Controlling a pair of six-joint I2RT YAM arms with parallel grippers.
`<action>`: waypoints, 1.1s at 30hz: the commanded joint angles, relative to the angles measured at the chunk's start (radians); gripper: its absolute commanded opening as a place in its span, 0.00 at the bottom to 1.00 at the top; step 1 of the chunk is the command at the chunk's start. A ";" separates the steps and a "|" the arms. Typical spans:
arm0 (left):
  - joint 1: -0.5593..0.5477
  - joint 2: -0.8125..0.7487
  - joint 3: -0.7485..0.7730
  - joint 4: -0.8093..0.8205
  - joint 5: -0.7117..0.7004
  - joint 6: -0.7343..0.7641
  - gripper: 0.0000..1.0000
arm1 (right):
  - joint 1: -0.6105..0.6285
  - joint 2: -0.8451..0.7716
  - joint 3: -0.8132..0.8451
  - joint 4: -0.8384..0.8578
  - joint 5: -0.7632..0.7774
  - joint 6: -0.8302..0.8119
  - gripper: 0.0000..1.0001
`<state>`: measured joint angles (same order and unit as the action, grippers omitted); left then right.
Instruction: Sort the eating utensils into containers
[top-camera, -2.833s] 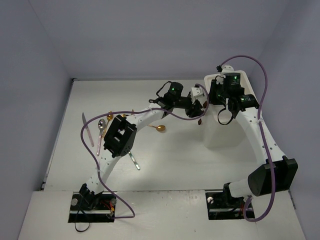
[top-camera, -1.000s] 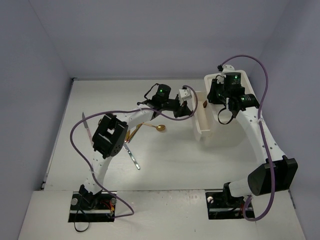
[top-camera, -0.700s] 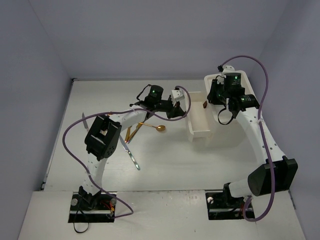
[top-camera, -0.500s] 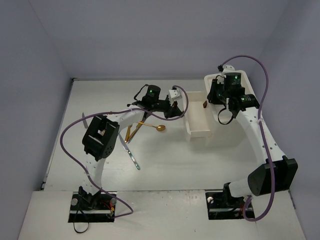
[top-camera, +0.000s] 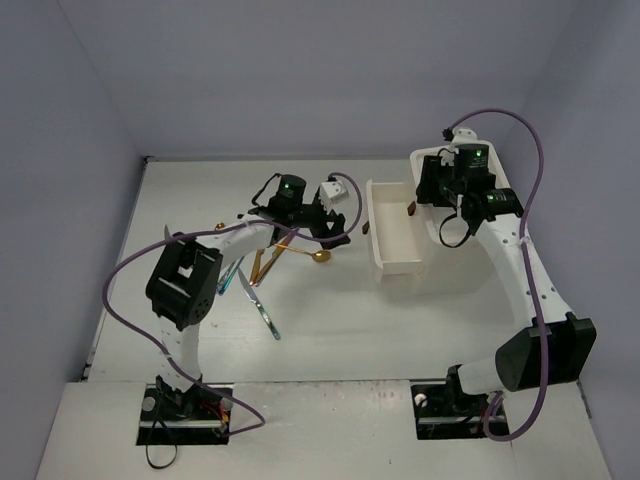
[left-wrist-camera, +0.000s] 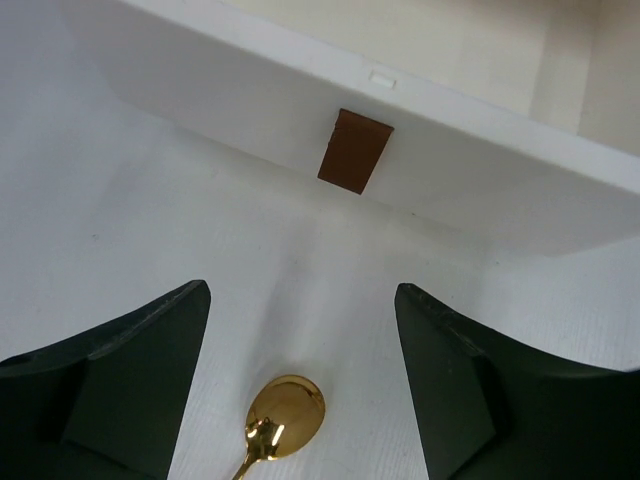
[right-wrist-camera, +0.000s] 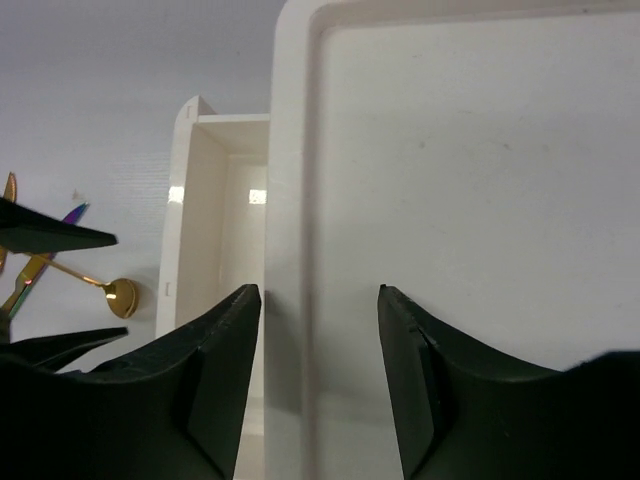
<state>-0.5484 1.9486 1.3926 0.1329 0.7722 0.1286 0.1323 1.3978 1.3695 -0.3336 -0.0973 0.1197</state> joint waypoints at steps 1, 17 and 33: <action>0.003 -0.238 0.020 -0.069 -0.146 0.019 0.73 | -0.011 -0.060 0.071 0.041 -0.006 -0.037 0.63; 0.065 -0.904 -0.140 -0.663 -1.006 -0.162 0.76 | 0.408 -0.037 0.154 0.026 0.071 -0.037 0.69; 0.079 -1.433 -0.594 -0.684 -1.284 -0.265 0.83 | 0.682 0.384 0.131 0.078 0.137 -0.003 0.63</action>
<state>-0.4755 0.5296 0.8054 -0.6183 -0.4347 -0.1061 0.8265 1.7204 1.4815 -0.3091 0.0373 0.1300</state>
